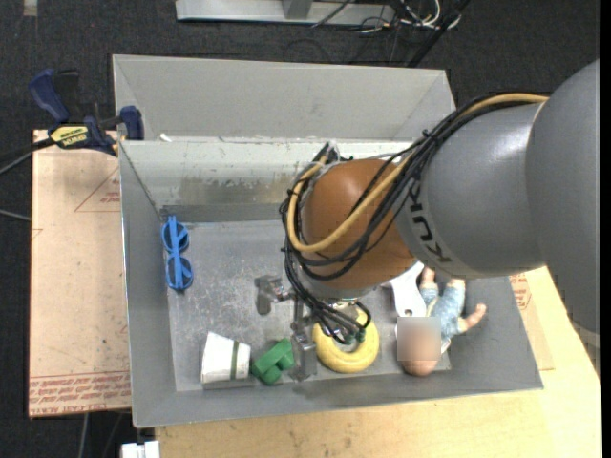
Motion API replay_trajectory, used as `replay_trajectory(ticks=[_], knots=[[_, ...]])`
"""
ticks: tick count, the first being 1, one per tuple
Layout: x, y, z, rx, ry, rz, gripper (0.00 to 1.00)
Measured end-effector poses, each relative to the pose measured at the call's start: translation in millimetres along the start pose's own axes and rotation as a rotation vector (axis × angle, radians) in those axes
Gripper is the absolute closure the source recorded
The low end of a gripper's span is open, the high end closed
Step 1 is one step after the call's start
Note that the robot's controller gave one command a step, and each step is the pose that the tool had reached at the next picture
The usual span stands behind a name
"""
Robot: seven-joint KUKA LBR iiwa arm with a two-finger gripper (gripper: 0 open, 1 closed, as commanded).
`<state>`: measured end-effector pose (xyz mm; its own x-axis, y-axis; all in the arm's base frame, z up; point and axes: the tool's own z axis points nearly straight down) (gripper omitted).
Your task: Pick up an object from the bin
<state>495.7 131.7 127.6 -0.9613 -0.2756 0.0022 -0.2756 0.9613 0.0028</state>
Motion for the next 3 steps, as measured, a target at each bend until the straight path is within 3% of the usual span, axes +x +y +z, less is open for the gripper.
replay_trajectory(ticks=[1,2,3], knots=[[13.5,-3.6,16.6,0.001,-0.002,-0.186,0.0],[11.9,-8.0,-9.9,-0.001,-0.001,-0.331,0.0],[14.6,-8.9,40.6,0.002,-0.011,-0.358,0.0]])
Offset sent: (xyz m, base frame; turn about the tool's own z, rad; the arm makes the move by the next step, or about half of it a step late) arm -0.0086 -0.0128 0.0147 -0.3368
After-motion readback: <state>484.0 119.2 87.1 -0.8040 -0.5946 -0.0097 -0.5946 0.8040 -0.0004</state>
